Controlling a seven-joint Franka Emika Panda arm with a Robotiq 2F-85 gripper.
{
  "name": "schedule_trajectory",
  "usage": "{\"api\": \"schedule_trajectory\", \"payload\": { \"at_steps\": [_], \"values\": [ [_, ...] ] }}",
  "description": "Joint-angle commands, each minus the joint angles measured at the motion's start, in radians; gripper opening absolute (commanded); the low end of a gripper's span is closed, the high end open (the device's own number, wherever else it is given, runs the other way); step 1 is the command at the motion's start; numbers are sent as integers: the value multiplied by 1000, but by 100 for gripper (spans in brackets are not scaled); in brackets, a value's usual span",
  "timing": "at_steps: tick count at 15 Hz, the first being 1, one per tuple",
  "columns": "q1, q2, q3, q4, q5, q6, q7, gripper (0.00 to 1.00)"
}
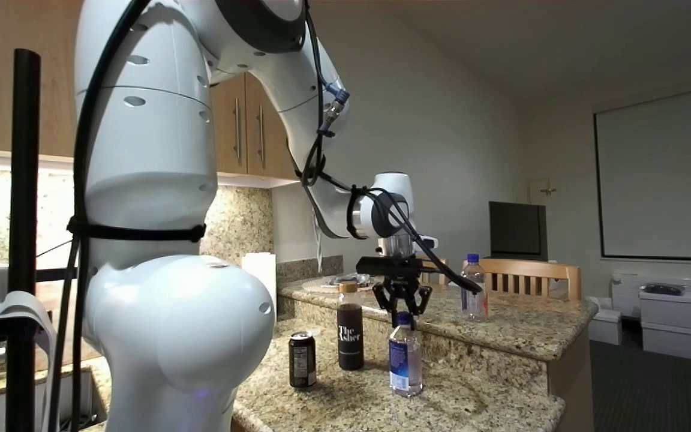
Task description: Pick up the two bottles and put them on top of the counter
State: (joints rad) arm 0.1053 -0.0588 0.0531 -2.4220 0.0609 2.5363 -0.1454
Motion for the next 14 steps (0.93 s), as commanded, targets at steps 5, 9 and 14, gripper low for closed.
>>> {"api": "schedule_trajectory", "payload": {
  "at_steps": [5,9,14],
  "values": [
    [-12,50,5,109,15,-145,28,16],
    [-15,77,3,146,14,-182,53,16],
    [-11,86,10,207,57,-245,36,16]
  ]
}}
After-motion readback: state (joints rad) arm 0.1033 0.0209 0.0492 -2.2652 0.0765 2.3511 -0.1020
